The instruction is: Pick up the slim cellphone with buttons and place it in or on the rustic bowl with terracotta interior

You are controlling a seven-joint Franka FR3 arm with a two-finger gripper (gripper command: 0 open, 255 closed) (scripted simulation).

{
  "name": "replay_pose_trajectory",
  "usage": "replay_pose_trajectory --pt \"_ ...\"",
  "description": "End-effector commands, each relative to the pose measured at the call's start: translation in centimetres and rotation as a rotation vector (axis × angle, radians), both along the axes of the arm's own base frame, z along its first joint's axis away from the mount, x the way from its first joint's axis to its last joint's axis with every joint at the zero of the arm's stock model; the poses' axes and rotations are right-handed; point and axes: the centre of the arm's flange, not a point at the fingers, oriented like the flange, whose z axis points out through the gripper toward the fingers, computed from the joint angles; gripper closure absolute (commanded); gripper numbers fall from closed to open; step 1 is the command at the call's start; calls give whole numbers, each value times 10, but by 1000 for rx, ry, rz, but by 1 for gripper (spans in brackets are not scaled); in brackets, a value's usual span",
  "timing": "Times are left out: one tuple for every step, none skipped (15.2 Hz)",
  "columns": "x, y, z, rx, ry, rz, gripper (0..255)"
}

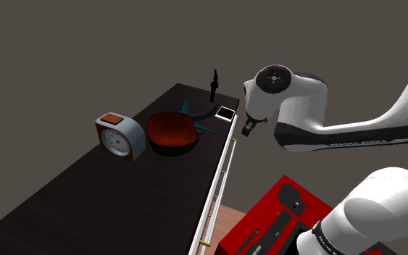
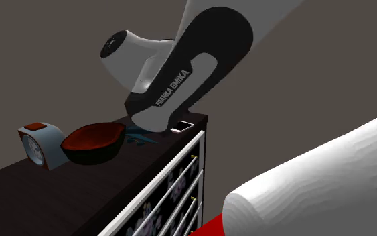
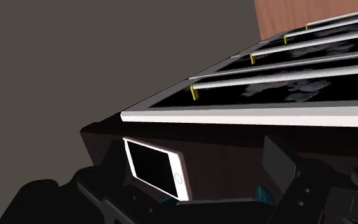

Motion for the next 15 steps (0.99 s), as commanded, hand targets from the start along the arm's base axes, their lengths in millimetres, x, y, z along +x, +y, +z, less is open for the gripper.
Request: replay_pose_trajectory --pt "9 2 -29 -82 -29 29 0" --pt "15 2 -44 -122 -42 41 0" --pt "21 2 -58 -163 -55 52 0" --pt "27 1 -73 -204 -68 64 0" --pt "34 0 -87 -244 -81 75 0" --pt "41 -2 -101 -285 -94 87 0" --pt "48 -4 -115 -326 -107 98 0" --pt "55 -7 -128 -366 -120 110 0" --pt "62 -10 -142 -407 -133 121 0" --pt "70 -14 -155 -448 -146 132 0" --pt "78 -18 -168 -488 -159 144 0" --pt "86 -23 -180 -529 -172 155 0" --pt "94 -28 -193 -569 -185 167 0" --pt "103 -33 -205 -610 -198 178 0" --pt "105 -35 -208 -620 -201 181 0"
